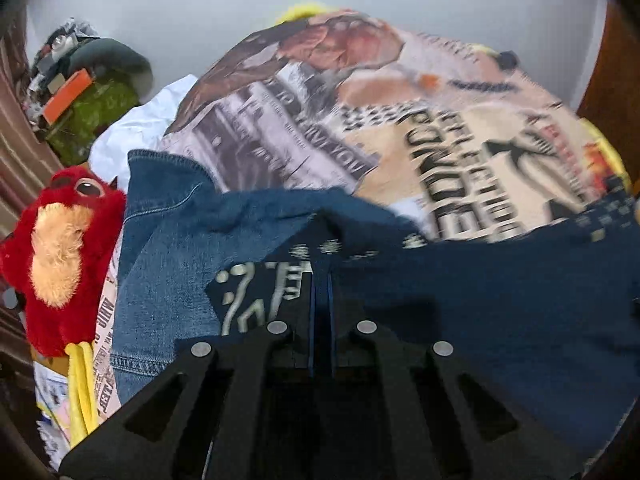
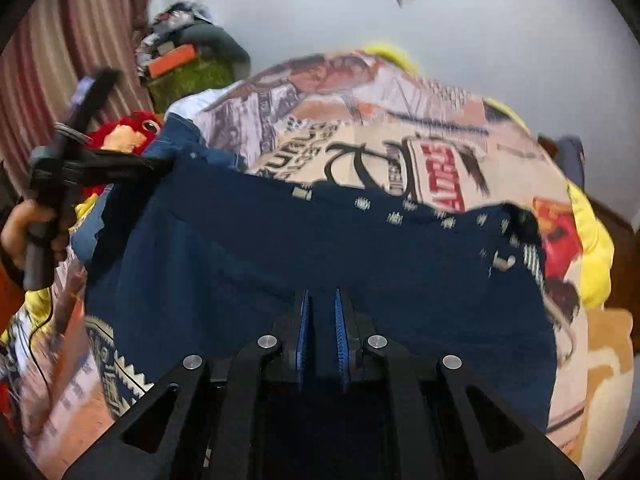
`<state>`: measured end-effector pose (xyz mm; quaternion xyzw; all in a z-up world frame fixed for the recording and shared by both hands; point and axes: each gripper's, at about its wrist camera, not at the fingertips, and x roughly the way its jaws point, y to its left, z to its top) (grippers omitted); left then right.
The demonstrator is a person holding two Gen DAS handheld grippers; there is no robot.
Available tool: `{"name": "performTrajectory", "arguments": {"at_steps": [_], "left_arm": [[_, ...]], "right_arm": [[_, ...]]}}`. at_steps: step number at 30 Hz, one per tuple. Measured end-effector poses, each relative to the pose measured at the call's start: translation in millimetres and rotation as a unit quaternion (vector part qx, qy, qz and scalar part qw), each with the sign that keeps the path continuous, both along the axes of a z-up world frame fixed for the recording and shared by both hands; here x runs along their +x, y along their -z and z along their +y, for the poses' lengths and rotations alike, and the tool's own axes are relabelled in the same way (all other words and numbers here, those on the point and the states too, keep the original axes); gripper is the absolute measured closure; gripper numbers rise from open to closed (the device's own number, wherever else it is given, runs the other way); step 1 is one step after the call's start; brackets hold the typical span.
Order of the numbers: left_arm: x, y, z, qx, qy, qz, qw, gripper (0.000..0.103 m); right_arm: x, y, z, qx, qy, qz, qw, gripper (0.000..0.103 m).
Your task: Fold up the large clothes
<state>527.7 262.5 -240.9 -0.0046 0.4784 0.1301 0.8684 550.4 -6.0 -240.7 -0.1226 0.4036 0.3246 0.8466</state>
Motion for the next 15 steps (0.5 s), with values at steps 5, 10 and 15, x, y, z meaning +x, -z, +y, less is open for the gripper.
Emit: {"name": "performTrajectory", "arguments": {"at_steps": [5, 10, 15], "left_arm": [[-25, -17, -7, 0.018, 0.031, -0.022, 0.9991, 0.092], [-75, -52, -29, -0.014, 0.056, -0.068, 0.9960, 0.037], [-111, -50, -70, -0.046, 0.109, -0.062, 0.9910, 0.026]], "right_arm": [[-12, -14, -19, -0.045, 0.036, -0.040, 0.998, 0.095], [-46, -42, -20, 0.005, 0.003, -0.044, 0.999, 0.095], [-77, -34, 13, 0.026, -0.049, -0.009, 0.998, 0.095]]}}
